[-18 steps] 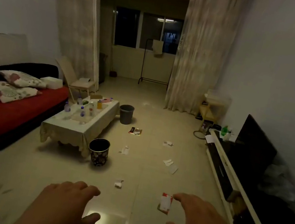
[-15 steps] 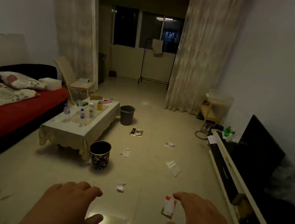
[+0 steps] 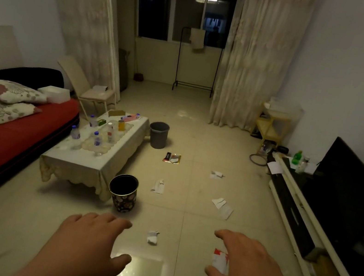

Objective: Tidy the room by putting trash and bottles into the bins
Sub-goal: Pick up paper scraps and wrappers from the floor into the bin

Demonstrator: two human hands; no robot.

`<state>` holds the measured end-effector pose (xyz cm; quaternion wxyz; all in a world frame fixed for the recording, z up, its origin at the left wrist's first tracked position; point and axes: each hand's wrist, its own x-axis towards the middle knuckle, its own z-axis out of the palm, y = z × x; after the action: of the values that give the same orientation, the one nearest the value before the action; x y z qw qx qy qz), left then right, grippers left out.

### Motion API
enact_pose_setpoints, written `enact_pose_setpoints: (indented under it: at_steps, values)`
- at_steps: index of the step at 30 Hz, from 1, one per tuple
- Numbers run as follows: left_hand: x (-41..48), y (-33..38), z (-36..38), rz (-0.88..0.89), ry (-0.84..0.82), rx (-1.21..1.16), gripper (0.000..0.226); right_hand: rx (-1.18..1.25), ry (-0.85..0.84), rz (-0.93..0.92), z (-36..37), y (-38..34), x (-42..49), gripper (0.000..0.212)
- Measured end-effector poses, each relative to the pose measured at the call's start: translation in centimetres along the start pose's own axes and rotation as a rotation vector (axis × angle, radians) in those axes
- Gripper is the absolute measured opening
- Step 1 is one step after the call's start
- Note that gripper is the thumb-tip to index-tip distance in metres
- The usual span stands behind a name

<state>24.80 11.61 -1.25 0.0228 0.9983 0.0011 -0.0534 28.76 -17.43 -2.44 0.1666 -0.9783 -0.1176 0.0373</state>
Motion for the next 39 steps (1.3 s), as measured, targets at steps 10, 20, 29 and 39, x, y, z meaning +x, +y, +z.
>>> enact_pose_setpoints:
  at_steps: [10, 20, 29, 39]
  values:
    - [17.9, 1.2, 1.7, -0.068, -0.062, -0.030, 0.078, -0.028, -0.087, -0.051, 1.8, 5.2, 18.2, 0.070]
    - [31.8, -3.4, 3.0, -0.085, -0.055, -0.042, 0.082, -0.047, -0.083, -0.054, 3.8, 5.1, 33.2, 0.070]
    - [47.1, -12.7, 7.5, -0.003, -0.076, -0.045, 0.073, -0.030, -0.059, 0.034, 11.2, 2.1, 48.1, 0.070]
    - [61.1, -18.0, 20.3, 0.011, -0.184, -0.037, 0.072, -0.045, -0.173, 0.047, 24.6, 4.6, 60.9, 0.068]
